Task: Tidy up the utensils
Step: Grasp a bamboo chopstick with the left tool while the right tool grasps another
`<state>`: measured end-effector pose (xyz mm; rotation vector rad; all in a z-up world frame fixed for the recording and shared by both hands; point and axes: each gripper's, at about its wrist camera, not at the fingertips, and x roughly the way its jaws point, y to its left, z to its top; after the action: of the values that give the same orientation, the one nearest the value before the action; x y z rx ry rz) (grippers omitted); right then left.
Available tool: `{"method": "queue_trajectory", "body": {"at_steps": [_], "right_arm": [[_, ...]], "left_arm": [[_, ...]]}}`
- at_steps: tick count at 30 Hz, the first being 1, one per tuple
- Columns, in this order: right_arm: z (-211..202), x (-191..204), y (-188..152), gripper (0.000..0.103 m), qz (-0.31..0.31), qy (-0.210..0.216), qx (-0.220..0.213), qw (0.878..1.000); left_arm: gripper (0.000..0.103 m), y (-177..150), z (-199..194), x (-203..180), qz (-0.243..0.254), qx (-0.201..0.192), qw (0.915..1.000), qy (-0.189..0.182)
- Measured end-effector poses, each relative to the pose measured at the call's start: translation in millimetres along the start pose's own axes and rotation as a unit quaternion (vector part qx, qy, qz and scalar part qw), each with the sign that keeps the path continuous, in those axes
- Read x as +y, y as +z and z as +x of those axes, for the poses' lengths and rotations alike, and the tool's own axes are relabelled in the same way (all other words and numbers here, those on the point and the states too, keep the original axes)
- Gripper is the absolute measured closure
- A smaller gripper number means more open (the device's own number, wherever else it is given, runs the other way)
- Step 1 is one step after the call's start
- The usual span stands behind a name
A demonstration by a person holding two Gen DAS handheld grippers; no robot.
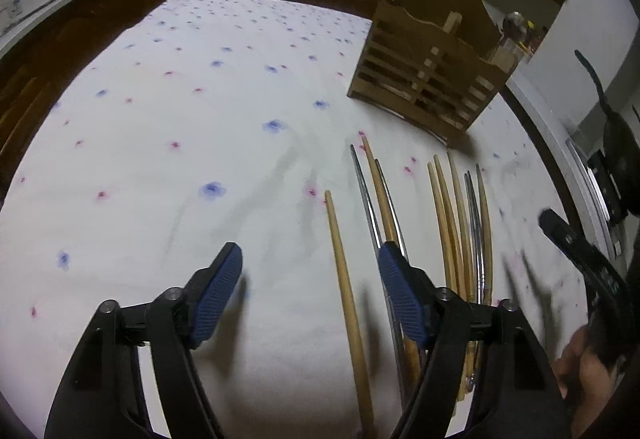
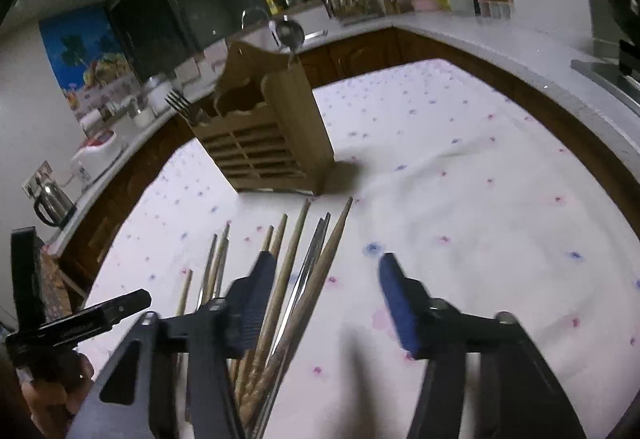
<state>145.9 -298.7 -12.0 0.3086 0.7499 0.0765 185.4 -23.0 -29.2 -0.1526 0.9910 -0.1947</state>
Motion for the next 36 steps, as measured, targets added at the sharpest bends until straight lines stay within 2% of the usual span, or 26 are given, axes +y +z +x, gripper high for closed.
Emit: {"method": "queue_trajectory", "body": {"at_steps": [2,5,11,13,15,20,21,22,27,30,36], "right_arm": [[12.2,-0.5,5.6,0.058,0.001,0.000,0.013,1.000],[29.4,-0.6,13.4,0.065,0.000,-0.005,0.029,1.000],[71.6,-5.1,26.1,0.074,-0.006,-0.026,0.068,0.997],[86.1,-8.4,27.0,0.080,-0.006,-0.037,0.082,0.996],[92.7,-5.9,29.2,0.082,-0.018,-0.046,0.080,0.996],[101.2,9.3,30.0,0.083,-0.072,-0.076,0.083,0.991],[102.9,11.0,30.6,0.090,-0.079,-0.085,0.082,0.990],[102.5,10.1,30.0,0.093,-0.081,-0.086,0.080,0.990],[91.1,-1.1,30.6,0.098,-0.043,-0.052,0.078,0.995],[69.2,0.7,29.1,0.098,-0.032,-0.029,0.060,0.997],[12.8,7.1,31.4,0.098,-0.016,0.015,0.014,1.000]], "left_arm": [[0.050,3.1,6.3,-3.3,0.006,0.013,0.9999,-0.005],[0.060,7.5,17.7,-7.1,0.013,0.032,0.9994,-0.007],[0.070,11.5,35.2,-10.3,0.019,0.059,0.9980,-0.007],[0.071,11.4,36.5,-13.0,0.025,0.055,0.9982,0.001],[0.073,11.4,38.7,-17.7,0.037,0.051,0.9979,0.012],[0.094,11.5,43.8,-30.0,0.076,0.040,0.9954,0.044],[0.095,11.8,43.7,-29.5,0.077,0.038,0.9954,0.043],[0.095,12.1,43.5,-28.2,0.076,0.038,0.9956,0.041],[0.097,14.4,36.8,-15.7,0.048,0.035,0.9982,0.008],[0.098,15.4,24.4,-8.6,0.031,0.028,0.9990,-0.016],[0.098,18.1,-17.9,-4.5,0.023,-0.012,0.9990,-0.036]]}}
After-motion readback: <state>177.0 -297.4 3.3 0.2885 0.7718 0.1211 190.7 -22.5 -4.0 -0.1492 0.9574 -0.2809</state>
